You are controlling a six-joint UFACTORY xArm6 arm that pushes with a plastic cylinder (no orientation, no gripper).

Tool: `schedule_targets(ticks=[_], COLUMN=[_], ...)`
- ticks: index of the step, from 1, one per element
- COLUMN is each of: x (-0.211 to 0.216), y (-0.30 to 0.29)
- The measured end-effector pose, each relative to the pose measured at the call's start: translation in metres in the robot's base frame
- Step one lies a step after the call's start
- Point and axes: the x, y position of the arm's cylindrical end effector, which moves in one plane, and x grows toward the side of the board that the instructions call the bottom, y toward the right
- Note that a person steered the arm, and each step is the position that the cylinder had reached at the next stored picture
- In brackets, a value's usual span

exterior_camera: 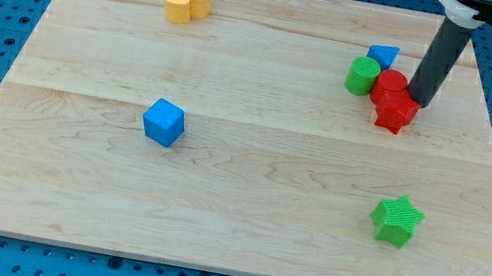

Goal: Push the green star towards bottom center

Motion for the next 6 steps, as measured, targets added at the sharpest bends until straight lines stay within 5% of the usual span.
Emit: schedule_targets(ticks=[1, 3, 6], x=[0.041, 0.157, 0.180], y=[0.035, 0.011, -0.078])
